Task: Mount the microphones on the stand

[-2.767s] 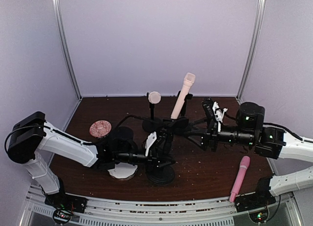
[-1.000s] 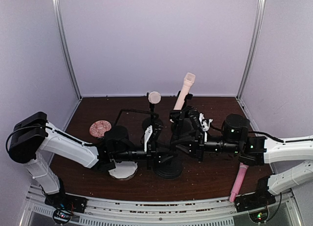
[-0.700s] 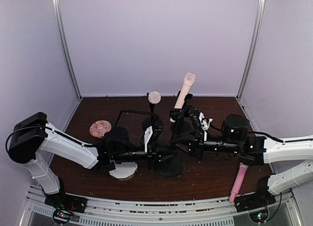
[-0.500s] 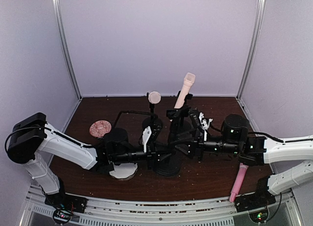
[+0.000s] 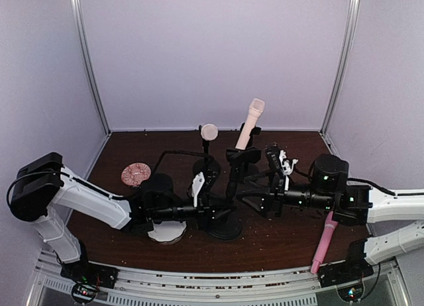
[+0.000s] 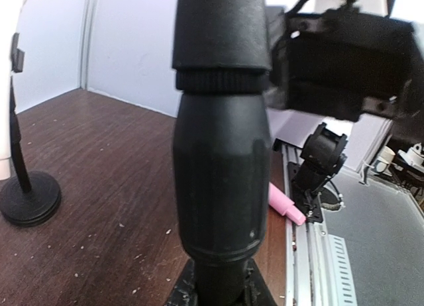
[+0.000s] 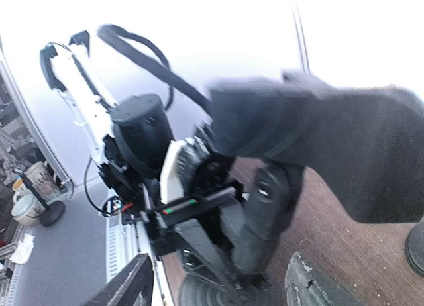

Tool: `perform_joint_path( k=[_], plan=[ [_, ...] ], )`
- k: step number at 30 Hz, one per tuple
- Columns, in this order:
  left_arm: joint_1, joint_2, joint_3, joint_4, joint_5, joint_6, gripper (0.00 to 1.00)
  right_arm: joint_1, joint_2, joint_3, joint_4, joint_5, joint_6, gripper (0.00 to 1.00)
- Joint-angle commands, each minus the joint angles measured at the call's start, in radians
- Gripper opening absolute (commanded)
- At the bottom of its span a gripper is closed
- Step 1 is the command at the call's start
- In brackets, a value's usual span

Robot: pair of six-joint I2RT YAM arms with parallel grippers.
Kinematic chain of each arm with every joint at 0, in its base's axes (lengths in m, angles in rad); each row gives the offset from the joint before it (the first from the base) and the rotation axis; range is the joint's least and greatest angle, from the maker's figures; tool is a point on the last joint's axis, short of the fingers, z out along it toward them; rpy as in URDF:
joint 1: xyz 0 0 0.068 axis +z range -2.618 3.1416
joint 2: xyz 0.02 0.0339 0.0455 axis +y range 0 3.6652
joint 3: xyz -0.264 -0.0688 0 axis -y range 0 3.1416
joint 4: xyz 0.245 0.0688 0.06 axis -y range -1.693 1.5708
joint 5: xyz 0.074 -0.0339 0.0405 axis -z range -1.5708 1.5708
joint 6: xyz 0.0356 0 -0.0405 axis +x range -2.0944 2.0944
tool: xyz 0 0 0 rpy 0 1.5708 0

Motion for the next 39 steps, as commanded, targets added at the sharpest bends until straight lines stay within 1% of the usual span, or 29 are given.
perform_joint_path(
  k=[1,6,9,12,14,20,25,27,30,32,36,39],
  plan=[
    [0.002,-0.041,-0.005,0.186,0.062,-0.017,0.0,-0.008,0.052,0.045,-0.019,0.041,-0.027,0.7],
    [0.001,-0.034,0.006,0.173,0.069,-0.022,0.0,-0.007,0.112,0.053,0.069,0.005,-0.033,0.72],
    [0.001,-0.028,0.013,0.148,0.054,-0.03,0.0,-0.006,0.141,0.065,0.09,-0.051,-0.032,0.77],
    [0.001,-0.024,0.019,0.127,0.04,-0.03,0.0,-0.002,0.135,0.046,0.134,-0.095,-0.023,0.77],
    [0.001,-0.025,0.02,0.118,0.02,-0.031,0.0,0.006,0.12,0.027,0.147,-0.097,-0.02,0.77],
    [0.009,-0.042,0.026,0.087,-0.043,-0.044,0.0,0.042,0.068,-0.018,0.143,-0.116,0.024,0.73],
    [0.01,-0.068,0.037,0.045,-0.053,-0.029,0.0,0.056,0.038,-0.051,0.158,-0.209,0.079,0.69],
    [0.01,-0.075,0.038,0.033,-0.047,-0.014,0.0,0.054,0.008,-0.066,0.154,-0.209,0.077,0.68],
    [0.009,-0.084,0.034,0.035,-0.004,0.012,0.0,0.036,-0.053,-0.078,0.09,-0.121,0.032,0.67],
    [0.01,-0.088,0.027,0.068,0.066,0.022,0.0,-0.012,-0.071,-0.084,0.063,-0.092,0.011,0.64],
    [0.01,-0.075,0.036,0.113,0.217,0.011,0.0,-0.098,-0.064,-0.113,0.109,-0.134,0.005,0.61],
    [0.009,-0.051,0.062,0.131,0.322,-0.025,0.0,-0.112,-0.035,-0.109,0.125,-0.172,-0.037,0.61]
  ],
)
